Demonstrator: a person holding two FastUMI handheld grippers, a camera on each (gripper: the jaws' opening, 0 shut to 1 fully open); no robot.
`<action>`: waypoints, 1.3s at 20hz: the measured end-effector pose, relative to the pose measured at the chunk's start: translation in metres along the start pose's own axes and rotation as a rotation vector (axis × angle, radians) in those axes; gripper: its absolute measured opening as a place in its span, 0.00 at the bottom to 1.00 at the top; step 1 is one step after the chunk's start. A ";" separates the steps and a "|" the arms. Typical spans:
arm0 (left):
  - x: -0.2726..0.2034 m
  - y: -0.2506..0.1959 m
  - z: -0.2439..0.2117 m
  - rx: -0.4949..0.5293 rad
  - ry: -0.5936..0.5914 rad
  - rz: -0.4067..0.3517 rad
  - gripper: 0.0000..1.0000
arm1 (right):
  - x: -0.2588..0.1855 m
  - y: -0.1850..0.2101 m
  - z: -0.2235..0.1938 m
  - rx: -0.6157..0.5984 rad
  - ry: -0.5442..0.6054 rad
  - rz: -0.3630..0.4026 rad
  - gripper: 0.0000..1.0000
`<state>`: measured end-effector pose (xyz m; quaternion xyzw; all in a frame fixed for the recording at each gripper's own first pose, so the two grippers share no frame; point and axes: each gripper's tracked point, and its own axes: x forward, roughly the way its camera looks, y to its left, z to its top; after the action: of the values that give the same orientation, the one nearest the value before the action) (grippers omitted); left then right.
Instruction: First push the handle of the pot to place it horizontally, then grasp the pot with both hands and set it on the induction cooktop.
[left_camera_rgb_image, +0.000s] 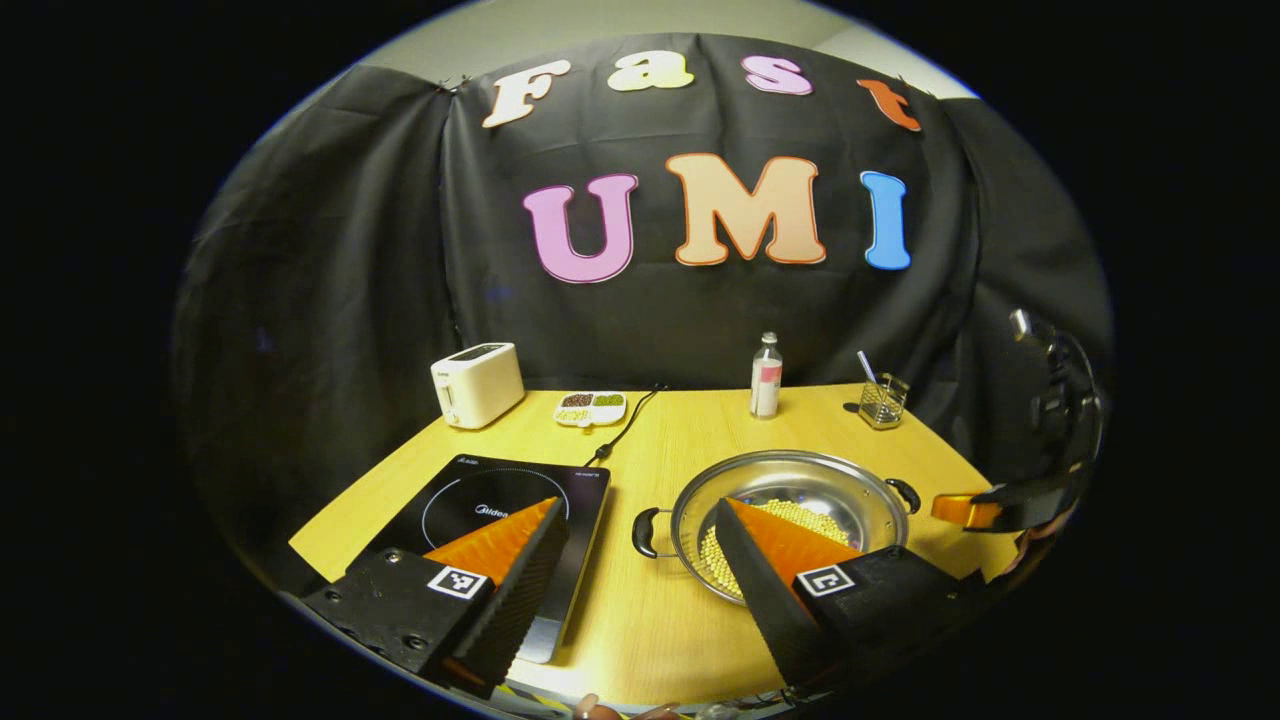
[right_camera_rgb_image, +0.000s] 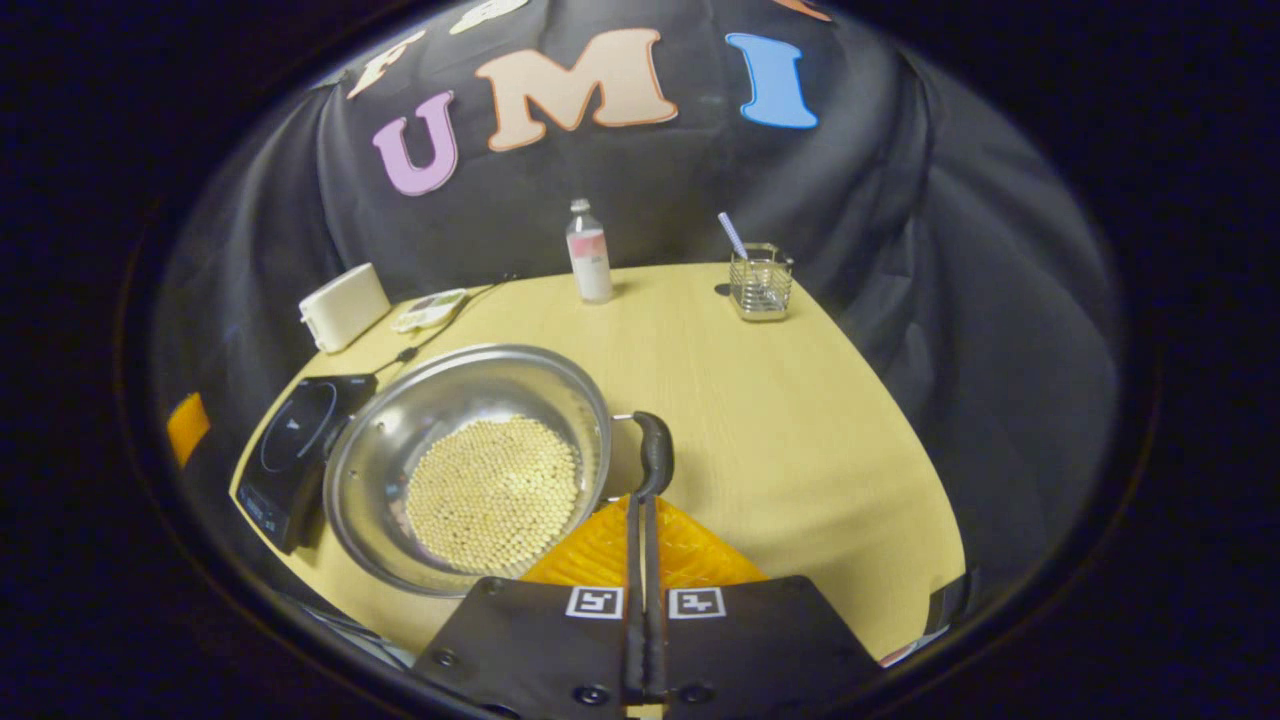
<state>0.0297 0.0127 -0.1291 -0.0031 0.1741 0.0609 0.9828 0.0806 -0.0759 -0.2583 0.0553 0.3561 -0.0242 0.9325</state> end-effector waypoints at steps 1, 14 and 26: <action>0.004 -0.006 -0.001 -0.008 0.004 -0.018 0.97 | 0.001 0.005 0.000 0.008 -0.002 0.020 0.04; 0.108 -0.001 -0.060 -0.182 0.313 -0.077 0.98 | 0.039 0.005 0.013 0.114 0.126 0.082 0.94; 0.151 -0.010 -0.128 -0.245 0.616 -0.114 0.98 | 0.095 0.007 -0.020 0.172 0.357 0.059 0.94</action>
<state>0.1281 0.0169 -0.3012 -0.1492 0.4538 0.0224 0.8782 0.1386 -0.0666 -0.3360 0.1488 0.5105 -0.0171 0.8467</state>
